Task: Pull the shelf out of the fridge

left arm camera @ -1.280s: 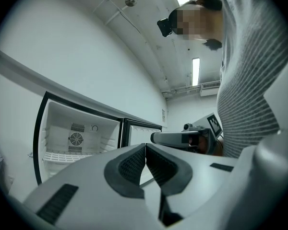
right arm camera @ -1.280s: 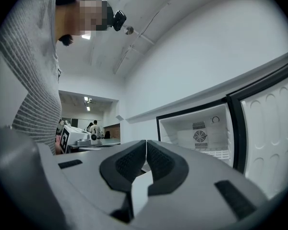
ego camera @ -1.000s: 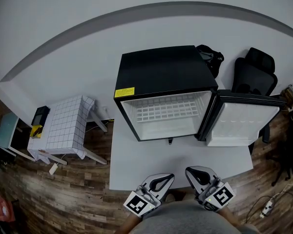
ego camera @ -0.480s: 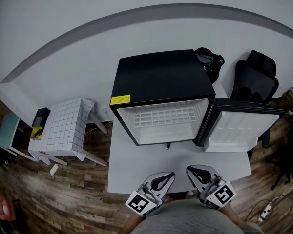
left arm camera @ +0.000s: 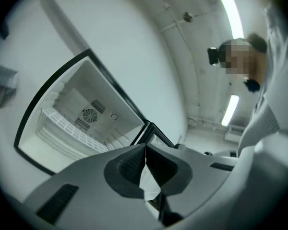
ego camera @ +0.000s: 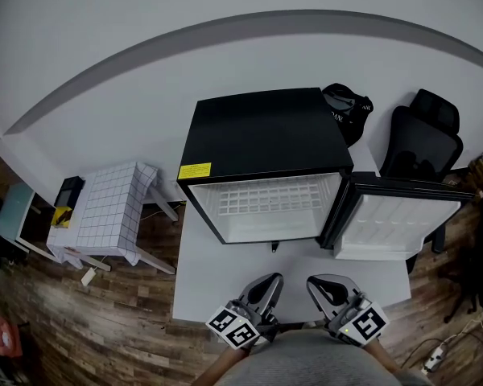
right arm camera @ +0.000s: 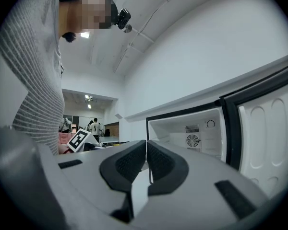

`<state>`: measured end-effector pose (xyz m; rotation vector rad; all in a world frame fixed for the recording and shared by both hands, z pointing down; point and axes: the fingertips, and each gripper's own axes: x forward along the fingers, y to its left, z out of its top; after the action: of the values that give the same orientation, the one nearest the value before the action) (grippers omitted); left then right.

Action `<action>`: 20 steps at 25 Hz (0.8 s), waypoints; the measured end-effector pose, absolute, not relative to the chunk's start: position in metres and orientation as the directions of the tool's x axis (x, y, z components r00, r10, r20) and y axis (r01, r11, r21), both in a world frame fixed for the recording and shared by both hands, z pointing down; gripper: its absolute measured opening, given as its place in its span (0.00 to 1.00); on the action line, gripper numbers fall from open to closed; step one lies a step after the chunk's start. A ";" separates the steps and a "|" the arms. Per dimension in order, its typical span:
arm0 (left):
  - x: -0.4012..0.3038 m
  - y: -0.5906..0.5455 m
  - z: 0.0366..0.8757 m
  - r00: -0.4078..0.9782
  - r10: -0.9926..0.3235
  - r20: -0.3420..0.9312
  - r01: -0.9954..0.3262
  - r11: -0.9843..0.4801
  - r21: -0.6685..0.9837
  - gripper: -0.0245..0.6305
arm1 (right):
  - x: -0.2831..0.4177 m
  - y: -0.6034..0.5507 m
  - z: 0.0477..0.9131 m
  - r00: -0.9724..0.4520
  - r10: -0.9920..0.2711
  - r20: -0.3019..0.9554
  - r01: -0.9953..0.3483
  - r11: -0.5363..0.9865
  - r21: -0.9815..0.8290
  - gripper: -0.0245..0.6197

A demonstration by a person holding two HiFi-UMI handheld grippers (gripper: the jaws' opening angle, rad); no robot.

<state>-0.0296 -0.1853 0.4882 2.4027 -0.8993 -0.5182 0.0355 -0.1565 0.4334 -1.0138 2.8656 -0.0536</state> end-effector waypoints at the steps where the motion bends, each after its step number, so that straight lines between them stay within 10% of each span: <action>1: -0.030 -0.189 0.492 0.690 -0.703 -0.172 -0.461 -0.611 0.644 0.05 | 0.036 -0.158 0.433 -0.776 -0.625 -0.085 -0.621 0.781 -0.067 0.06; 20: -0.023 -0.259 0.527 0.613 -0.765 -0.197 -0.203 -0.393 0.897 0.05 | 0.031 -0.231 0.472 -0.757 -0.652 -0.029 -0.653 0.757 0.016 0.06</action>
<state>-0.0235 -0.2594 0.5269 1.9134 -0.7709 -0.7647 0.0313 -0.2309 0.4718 -1.0860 2.9242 0.0386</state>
